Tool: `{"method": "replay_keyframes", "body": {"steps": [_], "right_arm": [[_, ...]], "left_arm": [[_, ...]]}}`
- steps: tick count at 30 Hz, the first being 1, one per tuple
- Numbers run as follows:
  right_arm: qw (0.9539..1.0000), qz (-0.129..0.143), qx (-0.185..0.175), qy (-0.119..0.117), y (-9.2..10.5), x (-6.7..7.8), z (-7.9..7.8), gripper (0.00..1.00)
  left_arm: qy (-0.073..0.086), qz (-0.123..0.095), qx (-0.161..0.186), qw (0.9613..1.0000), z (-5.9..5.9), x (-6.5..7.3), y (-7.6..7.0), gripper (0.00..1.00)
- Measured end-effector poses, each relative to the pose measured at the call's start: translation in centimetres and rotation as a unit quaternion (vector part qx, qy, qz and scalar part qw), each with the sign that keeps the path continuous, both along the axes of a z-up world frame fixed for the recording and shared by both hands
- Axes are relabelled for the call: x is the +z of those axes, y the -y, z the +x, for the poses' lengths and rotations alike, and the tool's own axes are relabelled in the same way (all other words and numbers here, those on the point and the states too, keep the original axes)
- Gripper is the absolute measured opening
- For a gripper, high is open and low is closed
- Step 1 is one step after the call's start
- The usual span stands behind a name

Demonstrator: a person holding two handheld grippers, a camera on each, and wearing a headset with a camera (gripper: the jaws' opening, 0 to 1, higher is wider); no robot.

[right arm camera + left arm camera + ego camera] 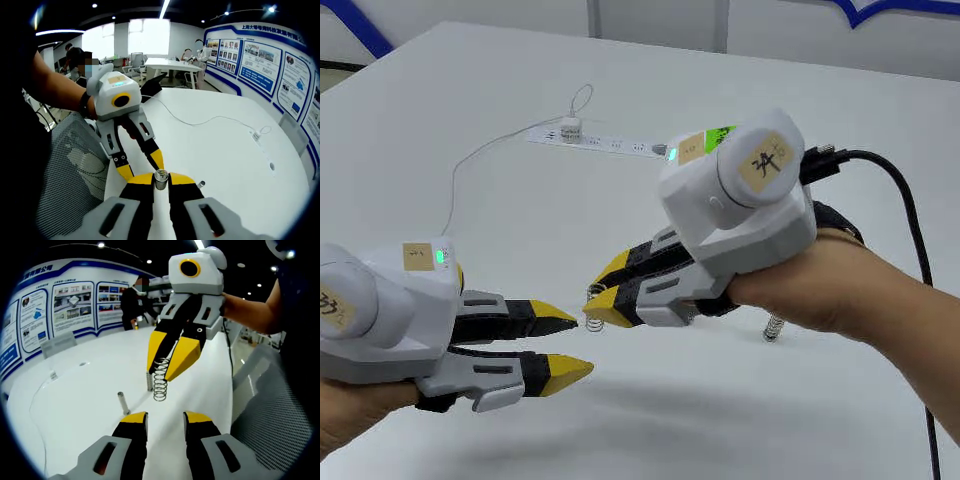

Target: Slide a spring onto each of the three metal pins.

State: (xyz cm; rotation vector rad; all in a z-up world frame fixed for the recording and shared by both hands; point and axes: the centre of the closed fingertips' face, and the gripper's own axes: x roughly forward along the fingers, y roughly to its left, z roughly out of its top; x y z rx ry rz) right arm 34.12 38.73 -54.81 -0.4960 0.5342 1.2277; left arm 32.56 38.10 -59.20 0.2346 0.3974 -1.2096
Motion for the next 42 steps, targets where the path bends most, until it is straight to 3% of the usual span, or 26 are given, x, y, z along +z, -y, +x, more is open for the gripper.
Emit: {"method": "replay_keyframes", "body": {"steps": [14, 21, 31, 42], "right_arm": [[0.9970, 0.009, -0.071, 0.028, 1.7, 0.4, 4.8, 0.12], [0.9949, 0.015, -0.095, 0.028, 1.8, -0.1, 6.8, 0.12], [0.9934, 0.013, -0.113, 0.015, 1.8, -1.6, 8.3, 0.12], [0.9931, 0.005, -0.117, 0.002, 1.6, -3.0, 8.7, 0.12]], "left_arm": [[-0.005, -0.005, 0.023, 0.9997, 0.4, 0.0, -1.1, 0.37], [-0.006, -0.006, 0.025, 0.9996, 0.5, 0.0, -1.1, 0.38], [-0.007, -0.004, 0.026, 0.9996, 0.5, 0.0, -1.2, 0.38], [-0.009, -0.001, 0.028, 0.9996, 0.5, -0.2, -1.4, 0.38]]}}
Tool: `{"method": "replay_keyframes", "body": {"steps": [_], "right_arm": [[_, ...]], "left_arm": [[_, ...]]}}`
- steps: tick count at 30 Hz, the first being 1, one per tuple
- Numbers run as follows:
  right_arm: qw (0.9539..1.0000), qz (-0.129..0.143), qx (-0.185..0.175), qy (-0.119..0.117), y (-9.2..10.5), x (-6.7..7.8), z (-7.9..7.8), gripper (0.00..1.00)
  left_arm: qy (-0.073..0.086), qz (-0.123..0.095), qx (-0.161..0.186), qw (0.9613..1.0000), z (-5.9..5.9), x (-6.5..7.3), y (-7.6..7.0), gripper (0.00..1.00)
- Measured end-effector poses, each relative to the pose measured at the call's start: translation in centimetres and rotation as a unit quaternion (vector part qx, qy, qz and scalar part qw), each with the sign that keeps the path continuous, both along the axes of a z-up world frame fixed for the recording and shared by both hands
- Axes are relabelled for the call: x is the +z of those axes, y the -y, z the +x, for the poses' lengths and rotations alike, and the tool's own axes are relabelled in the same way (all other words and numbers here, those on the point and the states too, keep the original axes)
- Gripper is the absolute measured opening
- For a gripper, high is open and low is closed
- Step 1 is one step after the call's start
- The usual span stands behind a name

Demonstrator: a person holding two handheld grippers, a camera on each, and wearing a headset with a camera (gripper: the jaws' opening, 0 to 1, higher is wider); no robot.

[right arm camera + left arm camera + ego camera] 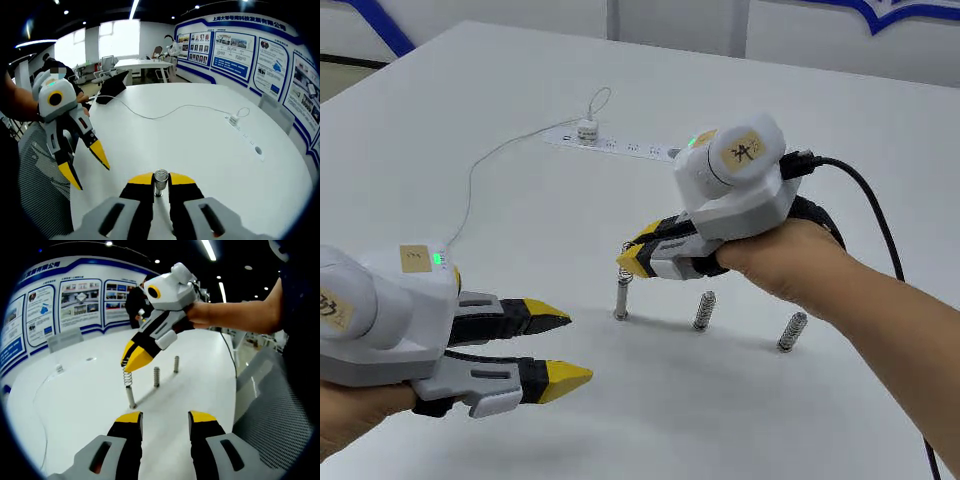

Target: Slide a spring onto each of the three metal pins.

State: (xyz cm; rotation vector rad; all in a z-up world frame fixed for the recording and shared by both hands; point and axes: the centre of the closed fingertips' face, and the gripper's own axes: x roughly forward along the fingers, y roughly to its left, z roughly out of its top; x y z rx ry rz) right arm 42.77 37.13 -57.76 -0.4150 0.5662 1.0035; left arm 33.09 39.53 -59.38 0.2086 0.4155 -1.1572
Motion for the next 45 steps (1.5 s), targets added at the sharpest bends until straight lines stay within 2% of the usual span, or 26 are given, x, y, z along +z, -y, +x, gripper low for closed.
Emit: {"method": "replay_keyframes", "body": {"steps": [15, 34, 45], "right_arm": [[1.0000, -0.005, -0.001, -0.008, -0.1, -1.0, -0.1, 0.12], [0.9992, -0.023, -0.008, -0.033, -0.2, -4.2, -0.1, 0.12], [0.9985, -0.045, -0.007, -0.032, -0.2, -5.7, -0.2, 0.12]], "left_arm": [[-0.001, 0.002, -0.001, 1.0000, 0.1, -0.2, 0.1, 0.37], [-0.004, 0.003, 0.002, 1.0000, 0.1, -0.4, -0.3, 0.37], [-0.005, 0.002, 0.004, 1.0000, 0.1, -0.5, -0.3, 0.37]]}}
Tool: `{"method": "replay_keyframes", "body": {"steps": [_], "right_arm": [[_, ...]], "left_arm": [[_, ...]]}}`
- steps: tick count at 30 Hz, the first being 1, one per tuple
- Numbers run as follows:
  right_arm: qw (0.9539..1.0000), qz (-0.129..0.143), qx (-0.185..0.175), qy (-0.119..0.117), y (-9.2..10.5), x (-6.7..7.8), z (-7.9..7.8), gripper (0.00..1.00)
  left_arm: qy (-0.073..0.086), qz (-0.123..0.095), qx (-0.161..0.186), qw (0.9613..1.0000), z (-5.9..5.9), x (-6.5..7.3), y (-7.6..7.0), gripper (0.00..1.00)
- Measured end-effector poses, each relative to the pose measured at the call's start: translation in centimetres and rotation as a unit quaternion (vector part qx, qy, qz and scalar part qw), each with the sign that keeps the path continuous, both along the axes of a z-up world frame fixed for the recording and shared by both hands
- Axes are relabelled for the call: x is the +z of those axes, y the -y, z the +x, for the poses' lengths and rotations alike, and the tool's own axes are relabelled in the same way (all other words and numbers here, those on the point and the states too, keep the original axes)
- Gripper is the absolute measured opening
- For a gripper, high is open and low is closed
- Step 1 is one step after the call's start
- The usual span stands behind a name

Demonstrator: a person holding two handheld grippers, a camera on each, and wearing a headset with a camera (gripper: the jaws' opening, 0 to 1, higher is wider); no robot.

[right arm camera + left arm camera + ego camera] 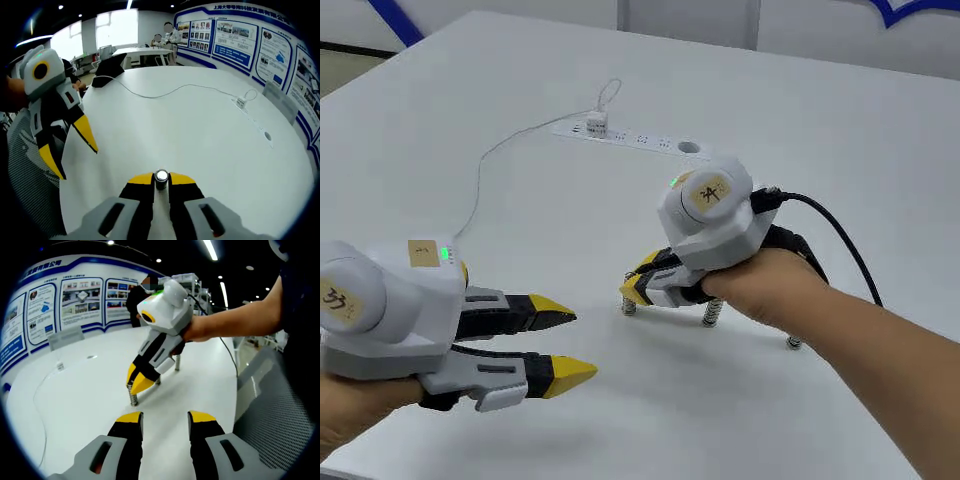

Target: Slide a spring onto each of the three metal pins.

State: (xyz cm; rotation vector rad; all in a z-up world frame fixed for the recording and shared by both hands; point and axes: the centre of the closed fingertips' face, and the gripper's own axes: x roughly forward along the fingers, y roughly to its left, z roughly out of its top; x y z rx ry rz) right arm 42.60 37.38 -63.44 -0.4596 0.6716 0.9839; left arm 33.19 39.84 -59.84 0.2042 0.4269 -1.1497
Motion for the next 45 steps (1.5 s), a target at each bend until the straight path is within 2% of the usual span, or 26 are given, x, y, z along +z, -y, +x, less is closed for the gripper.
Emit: {"method": "replay_keyframes", "body": {"steps": [6, 13, 27, 45], "right_arm": [[0.9999, -0.012, 0.001, 0.002, 0.3, -0.7, -0.1, 0.12], [0.9999, -0.013, 0.000, 0.001, 0.5, -0.8, -0.2, 0.14], [0.9998, -0.007, -0.009, 0.017, 1.7, 0.5, -0.9, 0.19], [0.9990, 0.013, -0.015, 0.040, 3.6, 2.1, -4.1, 0.22]], "left_arm": [[0.000, 0.000, 0.001, 1.0000, 0.0, 0.0, 0.0, 0.37], [0.000, 0.000, 0.000, 1.0000, -0.1, 0.1, 0.1, 0.37], [0.001, -0.002, 0.000, 1.0000, -0.1, 0.3, 0.3, 0.38], [0.002, -0.004, 0.009, 0.9999, -0.2, 0.4, 0.1, 0.41]]}}
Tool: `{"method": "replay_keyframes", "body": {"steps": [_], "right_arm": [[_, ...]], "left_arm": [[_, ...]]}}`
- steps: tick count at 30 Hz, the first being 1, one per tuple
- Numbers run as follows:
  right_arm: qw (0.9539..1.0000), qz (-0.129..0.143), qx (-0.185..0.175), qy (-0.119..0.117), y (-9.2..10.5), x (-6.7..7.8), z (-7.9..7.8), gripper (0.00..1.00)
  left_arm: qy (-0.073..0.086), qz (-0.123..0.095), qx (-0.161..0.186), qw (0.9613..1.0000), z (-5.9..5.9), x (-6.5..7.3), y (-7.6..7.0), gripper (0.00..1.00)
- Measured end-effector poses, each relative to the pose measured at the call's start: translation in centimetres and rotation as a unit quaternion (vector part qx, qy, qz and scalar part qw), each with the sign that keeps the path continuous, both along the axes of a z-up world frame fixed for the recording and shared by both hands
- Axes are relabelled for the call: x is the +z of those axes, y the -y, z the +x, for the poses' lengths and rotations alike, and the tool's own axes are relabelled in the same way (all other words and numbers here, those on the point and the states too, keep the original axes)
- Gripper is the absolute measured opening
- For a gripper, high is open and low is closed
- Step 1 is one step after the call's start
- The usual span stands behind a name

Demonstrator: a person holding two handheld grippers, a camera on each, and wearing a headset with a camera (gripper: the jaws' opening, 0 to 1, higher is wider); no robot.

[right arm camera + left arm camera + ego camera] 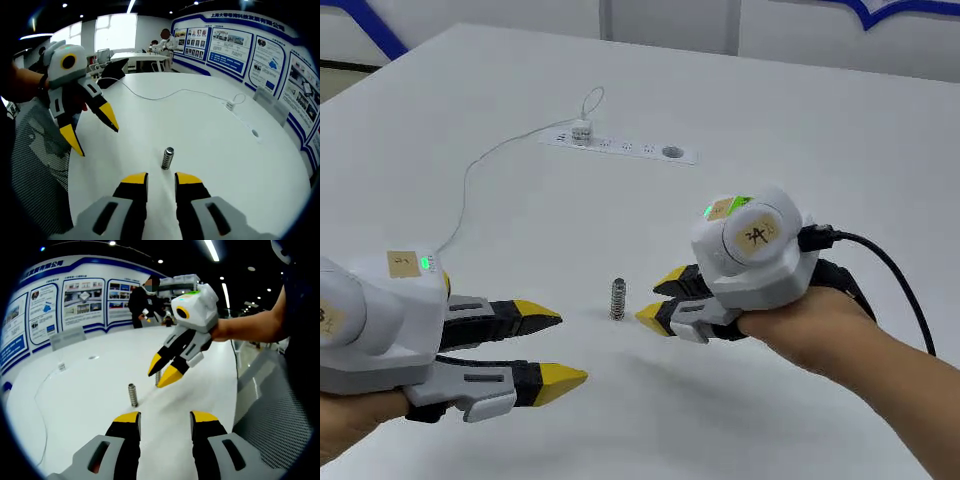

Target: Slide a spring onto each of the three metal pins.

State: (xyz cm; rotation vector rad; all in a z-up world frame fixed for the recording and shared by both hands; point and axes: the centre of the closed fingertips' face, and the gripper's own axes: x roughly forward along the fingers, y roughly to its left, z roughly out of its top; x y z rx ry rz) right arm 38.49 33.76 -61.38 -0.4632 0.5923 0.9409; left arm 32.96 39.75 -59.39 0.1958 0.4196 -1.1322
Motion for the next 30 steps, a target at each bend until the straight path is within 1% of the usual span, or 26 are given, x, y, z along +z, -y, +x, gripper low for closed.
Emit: {"method": "replay_keyframes", "body": {"steps": [12, 18, 25, 30], "right_arm": [[0.9998, 0.016, -0.010, -0.003, 1.8, 0.2, -2.4, 0.23], [0.9995, 0.025, -0.018, -0.005, 2.7, 0.3, -3.5, 0.24], [0.9985, 0.035, -0.041, -0.007, 4.8, 0.5, -4.3, 0.24], [0.9974, 0.041, -0.059, -0.013, 6.5, 0.1, -5.0, 0.25]], "left_arm": [[0.004, 0.001, 0.001, 1.0000, -0.3, 0.1, 0.2, 0.44], [0.006, 0.001, 0.004, 1.0000, -0.2, 0.2, 0.0, 0.45], [0.006, 0.000, 0.007, 1.0000, -0.2, 0.3, -0.1, 0.46], [0.006, -0.001, 0.009, 0.9999, -0.2, 0.3, -0.2, 0.46]]}}
